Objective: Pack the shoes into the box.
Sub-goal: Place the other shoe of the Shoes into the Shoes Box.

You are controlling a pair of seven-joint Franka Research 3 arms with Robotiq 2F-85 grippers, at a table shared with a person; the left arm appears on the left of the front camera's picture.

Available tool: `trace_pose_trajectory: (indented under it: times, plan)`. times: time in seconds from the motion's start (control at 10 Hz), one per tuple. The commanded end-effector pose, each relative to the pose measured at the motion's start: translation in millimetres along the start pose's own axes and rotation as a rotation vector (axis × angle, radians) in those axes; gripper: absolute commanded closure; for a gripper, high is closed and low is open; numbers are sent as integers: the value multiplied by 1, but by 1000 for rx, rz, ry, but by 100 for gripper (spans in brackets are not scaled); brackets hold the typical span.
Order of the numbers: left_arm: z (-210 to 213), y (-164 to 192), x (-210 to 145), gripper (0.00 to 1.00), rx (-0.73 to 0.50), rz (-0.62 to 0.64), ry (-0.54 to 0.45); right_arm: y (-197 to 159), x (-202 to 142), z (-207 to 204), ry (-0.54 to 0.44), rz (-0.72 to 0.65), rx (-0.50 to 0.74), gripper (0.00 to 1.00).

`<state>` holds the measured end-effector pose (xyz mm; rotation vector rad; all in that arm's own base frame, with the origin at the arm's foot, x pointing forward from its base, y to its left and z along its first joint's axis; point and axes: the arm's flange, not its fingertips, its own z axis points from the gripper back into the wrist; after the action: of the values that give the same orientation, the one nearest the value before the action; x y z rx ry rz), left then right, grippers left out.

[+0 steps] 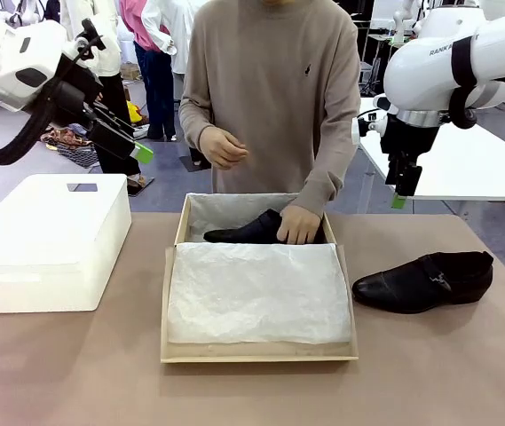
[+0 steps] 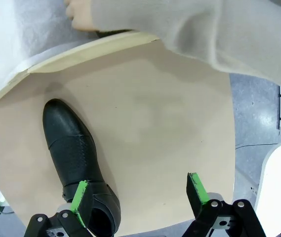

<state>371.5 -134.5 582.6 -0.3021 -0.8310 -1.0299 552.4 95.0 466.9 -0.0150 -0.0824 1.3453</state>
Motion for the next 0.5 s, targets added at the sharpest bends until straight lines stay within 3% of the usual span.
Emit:
trace_pose_trajectory:
  times: [0.0, 0.4]
  plan:
    - [-1, 2, -2, 0, -18, -7, -18, 0, -1, 3, -1, -4, -5, 0]
    - [-1, 2, -2, 0, -18, -7, -18, 6, -26, -2, 36, 46, -13, 0]
